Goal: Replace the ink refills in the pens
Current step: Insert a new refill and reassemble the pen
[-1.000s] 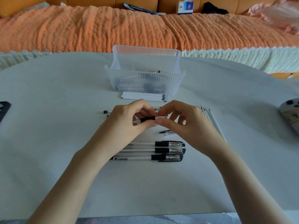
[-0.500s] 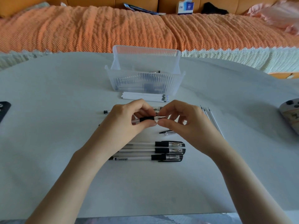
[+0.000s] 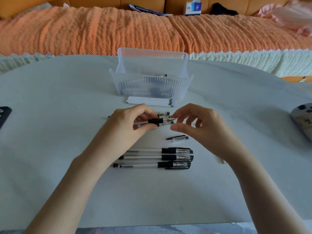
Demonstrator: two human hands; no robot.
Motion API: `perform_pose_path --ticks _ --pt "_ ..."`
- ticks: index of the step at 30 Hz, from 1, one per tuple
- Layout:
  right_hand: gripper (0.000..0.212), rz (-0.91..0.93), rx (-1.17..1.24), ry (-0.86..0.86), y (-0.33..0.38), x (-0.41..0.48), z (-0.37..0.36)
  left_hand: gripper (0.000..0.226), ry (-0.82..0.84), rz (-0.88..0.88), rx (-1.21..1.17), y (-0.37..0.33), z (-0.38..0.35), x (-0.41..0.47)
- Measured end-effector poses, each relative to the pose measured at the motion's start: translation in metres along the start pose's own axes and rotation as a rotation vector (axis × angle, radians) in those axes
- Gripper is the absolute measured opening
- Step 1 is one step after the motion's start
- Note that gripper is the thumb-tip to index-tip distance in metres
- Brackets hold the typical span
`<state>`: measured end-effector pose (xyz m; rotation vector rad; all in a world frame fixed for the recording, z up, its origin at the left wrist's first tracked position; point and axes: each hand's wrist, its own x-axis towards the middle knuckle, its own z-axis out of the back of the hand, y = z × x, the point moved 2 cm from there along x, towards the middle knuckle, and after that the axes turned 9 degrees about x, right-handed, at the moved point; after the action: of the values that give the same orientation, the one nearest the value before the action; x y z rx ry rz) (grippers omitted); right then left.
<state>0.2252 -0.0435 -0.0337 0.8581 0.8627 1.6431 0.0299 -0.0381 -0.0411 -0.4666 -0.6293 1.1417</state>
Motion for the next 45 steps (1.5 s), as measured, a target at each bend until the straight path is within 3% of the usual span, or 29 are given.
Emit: perform_pose_path --ticks 5,9,18,45 --pt "0.017 -0.023 -0.278 0.198 -0.015 -0.004 0.01 0.014 -0.017 0.038 0.04 0.003 0.006 -0.001" --pt "0.008 0.003 -0.343 0.221 -0.018 -0.004 0.006 0.014 -0.013 0.053 0.046 0.002 0.007 -0.001" --pt "0.007 0.002 -0.072 0.041 -0.012 -0.003 0.013 0.015 -0.006 0.061 0.048 0.003 0.007 -0.001" --pt "0.016 0.01 0.195 -0.029 -0.004 -0.002 -0.003 0.014 -0.012 0.051 -0.071 -0.006 -0.003 -0.002"
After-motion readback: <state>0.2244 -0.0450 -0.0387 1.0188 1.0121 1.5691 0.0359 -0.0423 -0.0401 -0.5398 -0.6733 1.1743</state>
